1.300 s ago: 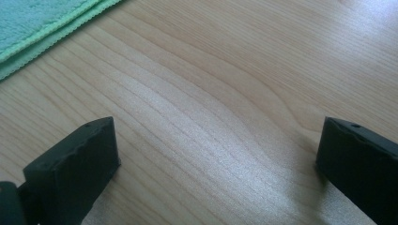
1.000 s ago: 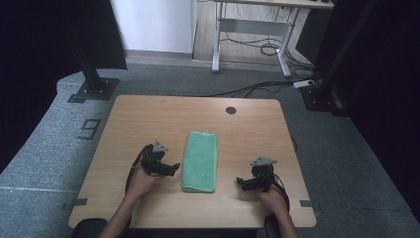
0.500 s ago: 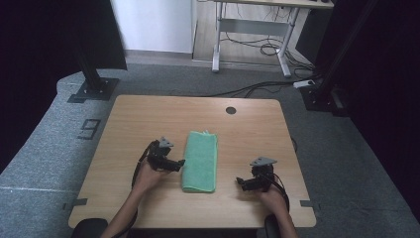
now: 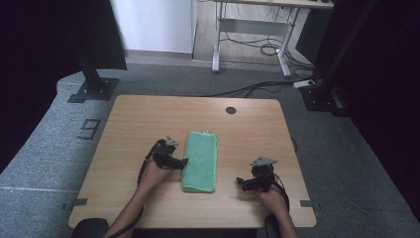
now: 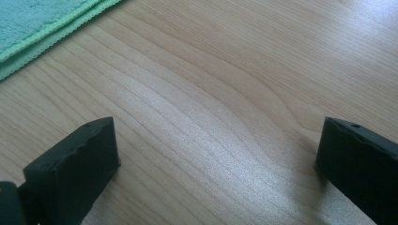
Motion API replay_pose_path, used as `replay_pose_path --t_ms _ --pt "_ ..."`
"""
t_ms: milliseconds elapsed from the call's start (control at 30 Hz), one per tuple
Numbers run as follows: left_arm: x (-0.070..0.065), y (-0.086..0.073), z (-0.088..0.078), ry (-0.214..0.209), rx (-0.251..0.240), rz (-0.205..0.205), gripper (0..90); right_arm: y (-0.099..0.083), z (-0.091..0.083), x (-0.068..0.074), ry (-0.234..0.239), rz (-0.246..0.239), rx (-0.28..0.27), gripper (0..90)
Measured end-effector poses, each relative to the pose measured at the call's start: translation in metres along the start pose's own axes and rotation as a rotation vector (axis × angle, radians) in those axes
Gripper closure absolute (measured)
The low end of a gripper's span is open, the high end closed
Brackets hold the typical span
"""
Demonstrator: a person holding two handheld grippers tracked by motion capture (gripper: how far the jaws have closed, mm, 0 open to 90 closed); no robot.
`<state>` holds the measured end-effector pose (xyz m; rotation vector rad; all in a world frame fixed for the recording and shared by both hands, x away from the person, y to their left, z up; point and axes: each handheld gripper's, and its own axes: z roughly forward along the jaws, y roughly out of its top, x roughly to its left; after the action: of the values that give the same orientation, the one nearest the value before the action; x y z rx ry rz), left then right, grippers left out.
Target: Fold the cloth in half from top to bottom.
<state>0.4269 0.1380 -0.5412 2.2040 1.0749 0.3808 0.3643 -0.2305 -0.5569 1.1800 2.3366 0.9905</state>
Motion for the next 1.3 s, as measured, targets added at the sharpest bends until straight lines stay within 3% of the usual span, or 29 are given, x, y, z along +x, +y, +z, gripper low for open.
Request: replay_pose_path --t_ms 500,567,633,733,1000,1133,1300 --pt "-0.001 -0.007 0.004 0.011 -0.018 -0.008 4.5 0.001 0.0 0.0 0.0 -0.001 0.006 0.0" --pt "-0.001 -0.007 0.004 0.011 -0.018 -0.007 4.5 0.005 -0.001 0.001 -0.003 0.012 0.022 6.2" --pt "-0.001 -0.007 0.004 0.011 -0.018 -0.007 4.4 0.009 -0.001 0.003 0.024 0.039 0.012 10.9" --pt "-0.001 -0.007 0.004 0.011 -0.017 -0.008 4.5 0.019 0.0 0.01 0.065 0.062 -0.016 10.5" --pt "-0.001 -0.007 0.004 0.012 -0.017 -0.009 4.4 0.048 0.021 0.041 0.135 -0.001 -0.011 1.3" --pt "-0.001 -0.007 0.004 0.011 -0.017 -0.008 4.4 0.058 0.031 0.054 0.138 -0.012 -0.003 0.7" --pt "-0.001 -0.007 0.003 0.003 -0.015 0.003 4.5 0.059 0.043 0.062 0.106 -0.042 0.034 0.4"
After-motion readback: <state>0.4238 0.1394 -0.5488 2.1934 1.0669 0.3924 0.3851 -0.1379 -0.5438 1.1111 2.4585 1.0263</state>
